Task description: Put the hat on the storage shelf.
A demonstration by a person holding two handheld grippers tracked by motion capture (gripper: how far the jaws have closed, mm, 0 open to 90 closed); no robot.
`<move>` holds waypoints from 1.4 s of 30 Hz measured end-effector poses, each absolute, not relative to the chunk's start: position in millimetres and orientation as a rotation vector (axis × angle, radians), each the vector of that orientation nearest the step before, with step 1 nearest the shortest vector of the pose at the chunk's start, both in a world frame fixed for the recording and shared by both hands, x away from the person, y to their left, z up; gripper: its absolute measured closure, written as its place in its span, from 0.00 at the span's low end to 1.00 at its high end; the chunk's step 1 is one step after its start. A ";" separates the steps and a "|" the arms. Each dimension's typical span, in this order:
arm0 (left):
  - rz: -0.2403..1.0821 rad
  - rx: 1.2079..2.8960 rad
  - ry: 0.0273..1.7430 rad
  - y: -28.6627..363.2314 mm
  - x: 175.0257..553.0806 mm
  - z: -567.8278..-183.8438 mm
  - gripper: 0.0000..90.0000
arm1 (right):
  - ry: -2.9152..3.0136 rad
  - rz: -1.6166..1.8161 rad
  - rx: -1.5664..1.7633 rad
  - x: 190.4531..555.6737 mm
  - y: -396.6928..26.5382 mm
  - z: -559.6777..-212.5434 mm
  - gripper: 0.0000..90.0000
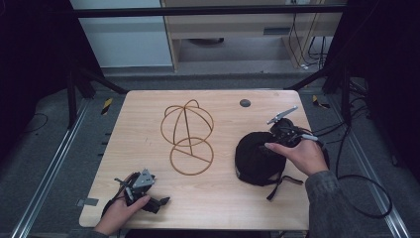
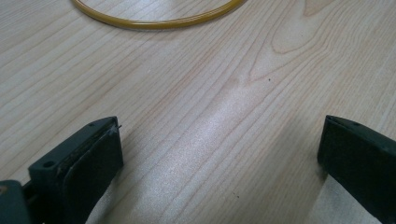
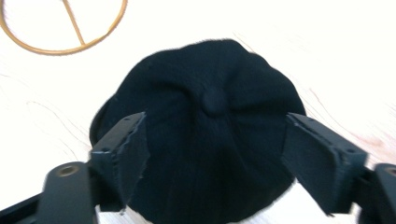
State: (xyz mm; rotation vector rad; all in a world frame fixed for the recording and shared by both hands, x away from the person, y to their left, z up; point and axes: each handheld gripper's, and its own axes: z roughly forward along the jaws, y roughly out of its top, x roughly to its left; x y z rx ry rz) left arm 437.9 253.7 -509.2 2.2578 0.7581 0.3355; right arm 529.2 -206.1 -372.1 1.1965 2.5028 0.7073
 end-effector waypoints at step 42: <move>0.337 2.258 0.760 253.7 437.6 -509.1 0.00 | 2.401 1.000 1.046 496.8 -217.8 -306.9 0.81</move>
